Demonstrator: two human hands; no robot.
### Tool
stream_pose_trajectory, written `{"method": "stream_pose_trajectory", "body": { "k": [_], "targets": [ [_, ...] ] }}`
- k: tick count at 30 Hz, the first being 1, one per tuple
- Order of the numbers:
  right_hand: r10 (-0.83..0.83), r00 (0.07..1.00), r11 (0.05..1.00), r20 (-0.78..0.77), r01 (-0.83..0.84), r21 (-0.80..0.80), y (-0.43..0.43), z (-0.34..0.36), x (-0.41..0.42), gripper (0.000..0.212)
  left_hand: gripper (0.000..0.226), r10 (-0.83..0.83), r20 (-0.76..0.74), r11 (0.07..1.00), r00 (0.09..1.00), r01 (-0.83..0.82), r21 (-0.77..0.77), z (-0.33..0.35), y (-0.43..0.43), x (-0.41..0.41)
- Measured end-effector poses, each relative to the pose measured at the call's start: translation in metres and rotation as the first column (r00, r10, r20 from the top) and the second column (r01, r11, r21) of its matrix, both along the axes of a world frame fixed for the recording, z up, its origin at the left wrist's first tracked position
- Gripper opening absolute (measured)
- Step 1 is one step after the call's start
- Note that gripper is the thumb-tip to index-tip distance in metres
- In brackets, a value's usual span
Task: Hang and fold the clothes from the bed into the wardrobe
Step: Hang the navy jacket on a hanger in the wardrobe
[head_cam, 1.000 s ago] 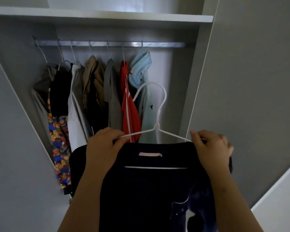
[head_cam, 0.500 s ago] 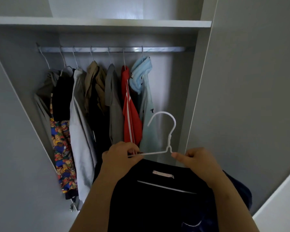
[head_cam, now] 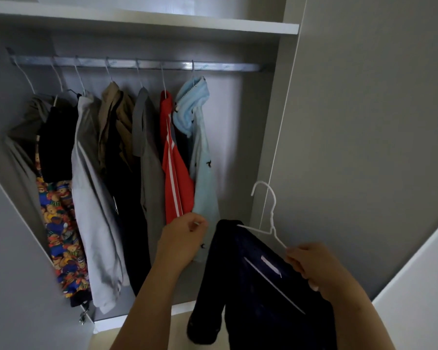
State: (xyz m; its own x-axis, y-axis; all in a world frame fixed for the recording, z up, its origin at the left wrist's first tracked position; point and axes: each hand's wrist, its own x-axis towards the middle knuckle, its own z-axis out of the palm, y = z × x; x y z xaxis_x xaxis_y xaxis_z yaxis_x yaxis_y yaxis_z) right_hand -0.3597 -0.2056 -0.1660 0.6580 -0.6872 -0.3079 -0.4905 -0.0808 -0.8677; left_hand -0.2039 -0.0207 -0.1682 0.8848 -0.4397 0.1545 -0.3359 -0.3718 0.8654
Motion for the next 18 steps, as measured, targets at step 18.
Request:
{"method": "stream_pose_trajectory", "body": {
  "k": [18],
  "targets": [
    [-0.167,0.963,0.97,0.21,0.122,0.211,-0.075,0.026,0.17,0.03,0.028,-0.062,0.048,0.987,0.997,0.069,-0.142,0.036,-0.102,0.163]
  ]
}}
